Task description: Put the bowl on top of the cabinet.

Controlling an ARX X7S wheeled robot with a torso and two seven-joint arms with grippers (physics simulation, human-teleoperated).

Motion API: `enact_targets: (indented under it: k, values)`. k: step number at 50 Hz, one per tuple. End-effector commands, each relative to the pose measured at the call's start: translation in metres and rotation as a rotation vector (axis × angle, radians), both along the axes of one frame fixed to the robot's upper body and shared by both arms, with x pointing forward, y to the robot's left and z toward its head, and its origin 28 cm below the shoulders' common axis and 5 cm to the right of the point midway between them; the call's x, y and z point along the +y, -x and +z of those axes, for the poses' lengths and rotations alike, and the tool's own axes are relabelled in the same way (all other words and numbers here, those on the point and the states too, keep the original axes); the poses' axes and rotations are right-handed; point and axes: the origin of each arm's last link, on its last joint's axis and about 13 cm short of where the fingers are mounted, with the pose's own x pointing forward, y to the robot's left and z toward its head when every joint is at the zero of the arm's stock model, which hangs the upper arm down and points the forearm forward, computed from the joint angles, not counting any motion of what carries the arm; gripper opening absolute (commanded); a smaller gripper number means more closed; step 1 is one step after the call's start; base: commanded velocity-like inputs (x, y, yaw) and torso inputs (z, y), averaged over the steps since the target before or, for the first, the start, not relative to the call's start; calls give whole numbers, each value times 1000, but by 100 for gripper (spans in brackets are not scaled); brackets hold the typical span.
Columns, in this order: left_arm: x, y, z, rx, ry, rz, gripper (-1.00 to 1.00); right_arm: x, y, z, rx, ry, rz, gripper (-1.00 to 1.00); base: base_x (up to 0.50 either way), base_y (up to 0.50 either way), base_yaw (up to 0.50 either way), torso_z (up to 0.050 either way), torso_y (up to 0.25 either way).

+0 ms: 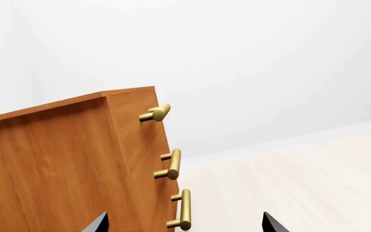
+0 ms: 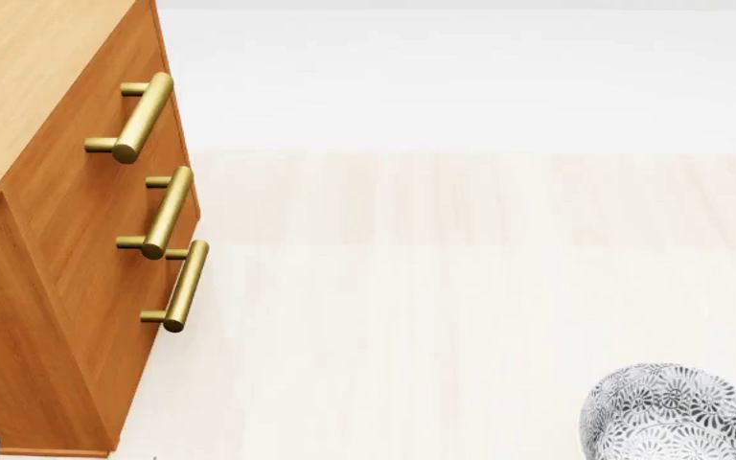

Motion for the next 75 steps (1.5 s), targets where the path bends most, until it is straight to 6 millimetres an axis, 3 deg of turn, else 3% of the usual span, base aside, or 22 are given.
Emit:
enact_targets:
  k: [1, 14, 41, 45, 59, 65, 66, 75]
  values:
    - [0, 0, 0, 1, 2, -1, 100, -3, -13, -6, 67, -69, 76, 100, 0, 0, 0, 0, 0]
    - [-1, 0, -1, 4, -2, -6, 100, -8, -22, -9, 92, -73, 103, 100, 0, 0, 0, 0, 0]
    - [-2, 0, -1, 5, -5, -9, 100, -11, -58, -27, 192, -15, 131, 100, 0, 0, 0, 0, 0]
    - [-1, 0, -1, 6, -2, -8, 100, -17, -55, -29, 195, -75, 72, 100, 0, 0, 0, 0, 0]
    - [-1, 0, -2, 6, -4, -10, 100, -15, -71, -40, 249, -73, 113, 100, 0, 0, 0, 0, 0]
    - [-1, 0, -2, 6, -3, -9, 100, -15, -68, -38, 241, -76, 109, 100, 0, 0, 0, 0, 0]
    - [-1, 0, -2, 6, -3, -9, 100, -15, -67, -37, 241, -73, 103, -100, 0, 0, 0, 0, 0]
    - [-1, 0, -2, 7, -3, -9, 100, -14, -65, -35, 232, -54, 105, -100, 1, 0, 0, 0, 0]
